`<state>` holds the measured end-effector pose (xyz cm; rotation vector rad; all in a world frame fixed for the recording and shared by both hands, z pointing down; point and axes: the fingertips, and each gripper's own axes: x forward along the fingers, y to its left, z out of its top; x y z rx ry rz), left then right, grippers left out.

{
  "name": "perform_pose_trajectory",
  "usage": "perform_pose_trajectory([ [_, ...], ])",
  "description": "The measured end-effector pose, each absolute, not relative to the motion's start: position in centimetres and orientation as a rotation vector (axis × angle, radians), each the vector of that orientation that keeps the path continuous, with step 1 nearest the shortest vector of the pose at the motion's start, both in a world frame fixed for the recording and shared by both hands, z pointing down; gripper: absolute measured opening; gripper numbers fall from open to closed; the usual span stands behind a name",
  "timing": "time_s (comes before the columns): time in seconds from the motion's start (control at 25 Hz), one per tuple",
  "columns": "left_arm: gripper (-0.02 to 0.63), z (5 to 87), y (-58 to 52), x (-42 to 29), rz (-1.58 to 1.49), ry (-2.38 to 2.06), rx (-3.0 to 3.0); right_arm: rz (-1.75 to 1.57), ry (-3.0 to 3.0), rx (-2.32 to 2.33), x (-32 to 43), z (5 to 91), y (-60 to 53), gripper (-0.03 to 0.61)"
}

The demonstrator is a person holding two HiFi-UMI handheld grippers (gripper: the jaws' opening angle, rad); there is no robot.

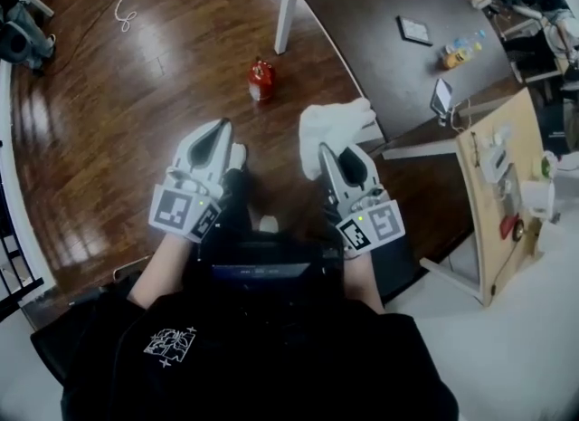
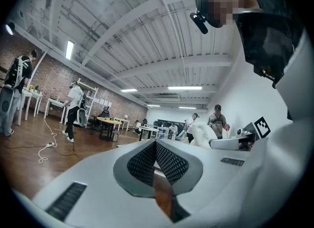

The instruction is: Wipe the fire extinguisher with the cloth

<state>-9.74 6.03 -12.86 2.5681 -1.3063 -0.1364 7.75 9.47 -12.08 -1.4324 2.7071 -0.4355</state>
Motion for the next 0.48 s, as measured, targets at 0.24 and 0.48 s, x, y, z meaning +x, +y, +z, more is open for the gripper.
perform_pose_trajectory([
  [0.24, 0.000, -9.4, -3.2, -11.8, -0.055, -1.292, 2.600, -0.482, 2.683, -1.497, 6.2, -8.0, 0.6, 0.127],
  [0.48, 0.000, -1.5, -10.4, -11.5, -0.009, -1.285, 2.600, -0.469, 2.700, -1.516, 6.7, -0.5, -7.1, 0.127],
])
